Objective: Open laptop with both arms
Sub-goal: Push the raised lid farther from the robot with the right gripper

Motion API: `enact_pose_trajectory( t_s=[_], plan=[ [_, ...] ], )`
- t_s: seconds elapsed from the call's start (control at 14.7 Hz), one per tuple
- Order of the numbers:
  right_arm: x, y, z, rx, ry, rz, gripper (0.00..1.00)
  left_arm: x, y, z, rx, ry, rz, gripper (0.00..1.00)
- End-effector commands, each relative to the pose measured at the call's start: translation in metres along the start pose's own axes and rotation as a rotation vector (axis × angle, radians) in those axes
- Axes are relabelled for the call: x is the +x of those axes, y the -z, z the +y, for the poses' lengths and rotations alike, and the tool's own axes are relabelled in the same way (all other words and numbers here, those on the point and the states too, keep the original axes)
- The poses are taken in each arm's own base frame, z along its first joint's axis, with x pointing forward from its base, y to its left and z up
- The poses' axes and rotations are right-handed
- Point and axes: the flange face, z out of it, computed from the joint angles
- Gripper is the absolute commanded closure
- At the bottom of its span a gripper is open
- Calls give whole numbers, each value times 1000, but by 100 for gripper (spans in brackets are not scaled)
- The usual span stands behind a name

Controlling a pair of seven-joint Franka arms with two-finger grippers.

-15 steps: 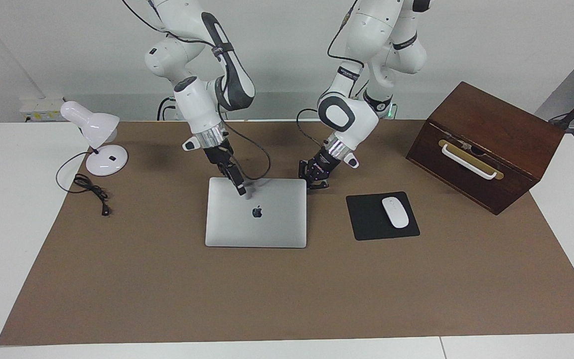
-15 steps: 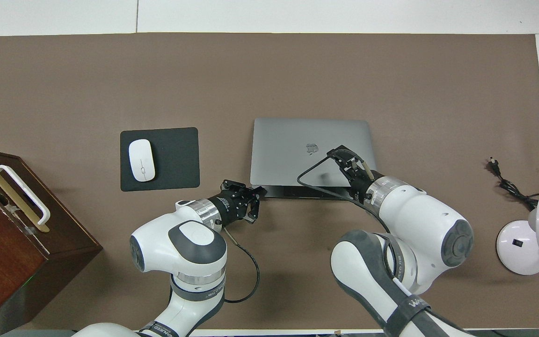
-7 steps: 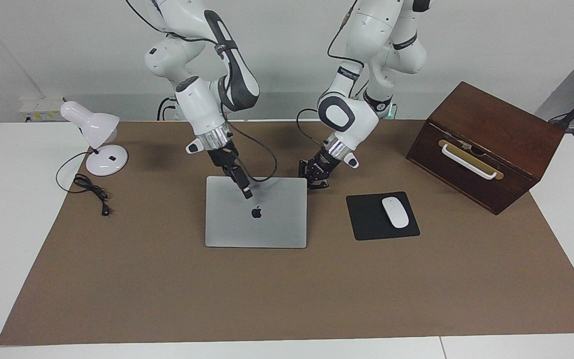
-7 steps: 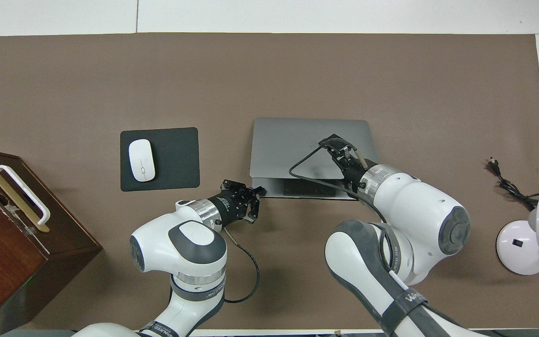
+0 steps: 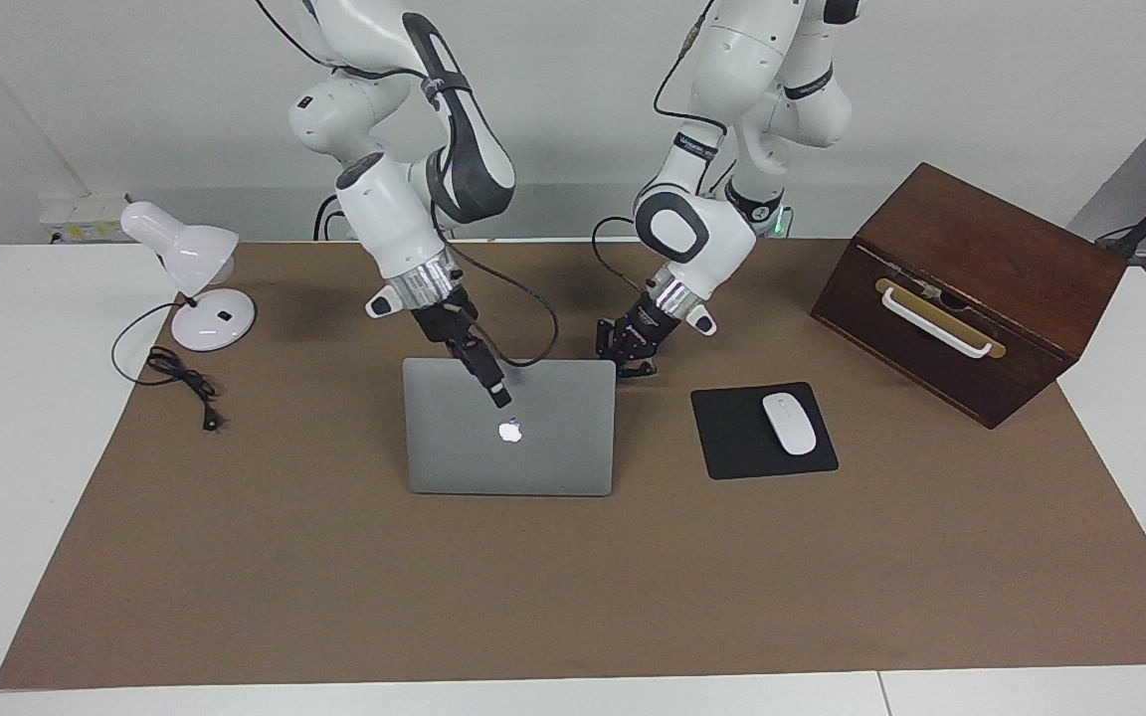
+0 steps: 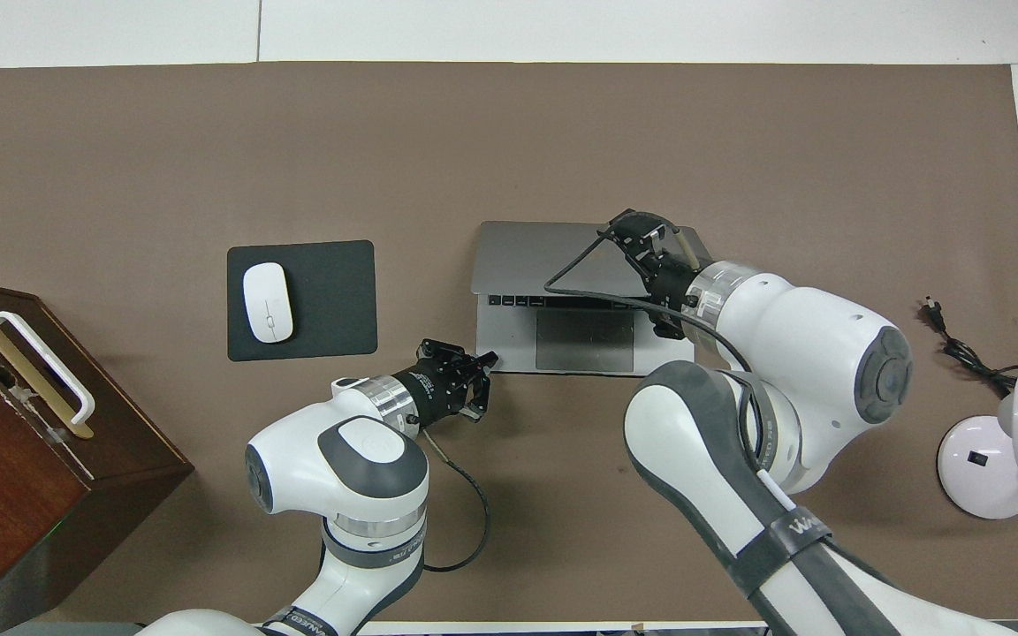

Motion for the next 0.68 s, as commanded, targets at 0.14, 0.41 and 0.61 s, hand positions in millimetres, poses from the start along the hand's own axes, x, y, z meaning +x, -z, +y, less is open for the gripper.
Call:
enact_pose_trajectory(
  t_s=[0.14,0.41,0.61],
  plan=[
    [17,-2,-27,13,-5,-7,0,9,-11,6,-21,0,22,100],
    [23,1,-39,12,-5,-23,0,9,-10,6,-23,1,21,100],
    [39,8,-48,1,-3,-35,0,9,-10,6,-23,4,21,100]
  ],
)
